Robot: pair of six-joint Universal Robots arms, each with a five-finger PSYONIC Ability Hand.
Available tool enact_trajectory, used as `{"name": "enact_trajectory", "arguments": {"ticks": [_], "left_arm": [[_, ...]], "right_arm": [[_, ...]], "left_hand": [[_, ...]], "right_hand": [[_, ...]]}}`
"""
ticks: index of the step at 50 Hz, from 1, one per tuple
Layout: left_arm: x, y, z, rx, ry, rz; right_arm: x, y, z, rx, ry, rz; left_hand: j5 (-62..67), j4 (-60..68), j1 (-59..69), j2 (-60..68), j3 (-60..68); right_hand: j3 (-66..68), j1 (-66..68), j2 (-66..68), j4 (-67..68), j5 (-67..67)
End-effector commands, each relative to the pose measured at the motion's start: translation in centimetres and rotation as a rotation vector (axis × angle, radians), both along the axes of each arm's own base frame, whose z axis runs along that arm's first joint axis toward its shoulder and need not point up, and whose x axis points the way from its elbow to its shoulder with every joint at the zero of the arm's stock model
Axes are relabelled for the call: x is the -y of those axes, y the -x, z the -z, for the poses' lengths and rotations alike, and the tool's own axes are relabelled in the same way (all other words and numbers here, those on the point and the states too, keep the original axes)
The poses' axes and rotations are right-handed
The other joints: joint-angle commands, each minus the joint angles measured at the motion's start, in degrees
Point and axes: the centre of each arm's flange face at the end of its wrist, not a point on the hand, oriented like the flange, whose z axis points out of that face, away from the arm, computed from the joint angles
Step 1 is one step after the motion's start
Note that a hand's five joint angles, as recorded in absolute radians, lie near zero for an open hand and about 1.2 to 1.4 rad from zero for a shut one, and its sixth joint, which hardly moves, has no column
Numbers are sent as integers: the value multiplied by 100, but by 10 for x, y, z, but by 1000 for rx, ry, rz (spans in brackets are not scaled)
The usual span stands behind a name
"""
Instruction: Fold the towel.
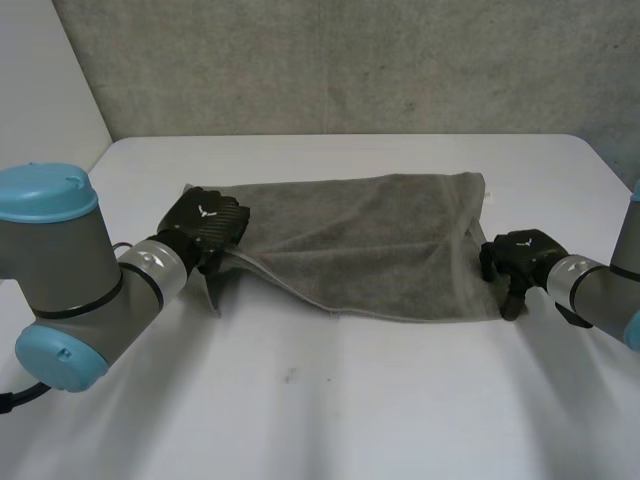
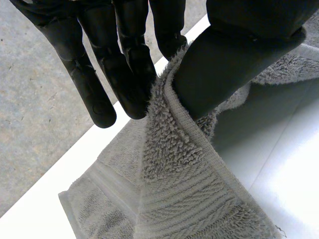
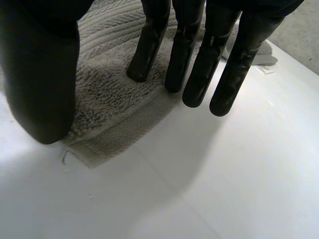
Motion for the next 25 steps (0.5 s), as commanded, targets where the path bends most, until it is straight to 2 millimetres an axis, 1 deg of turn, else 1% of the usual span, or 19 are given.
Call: {"name": "enact_trajectory", "arguments": {"ticks": [1,12,16,25], "left_arm": [[0,0,0,-1,1,1],[0,0,1,1,0,1],[1,0,1,1,0,1],[1,0,2,2,-1,1]], "right_arm": [[8,-3,0,3,20,1],[14,-3,4,0,25,4],[16,-4,1,1,34,5],[19,-4,-5,2,55,6]], "left_hand": [[1043,1013,1034,1022,1027],[1043,1013,1034,1022,1027],[1043,1013,1034,1022,1027],[1043,1013,1034,1022,1027]], "right_hand": [[216,319,255,224,605],[653,756,692,661,1042],[905,1008,944,913,1294],[939,1042,978,947,1328]]}}
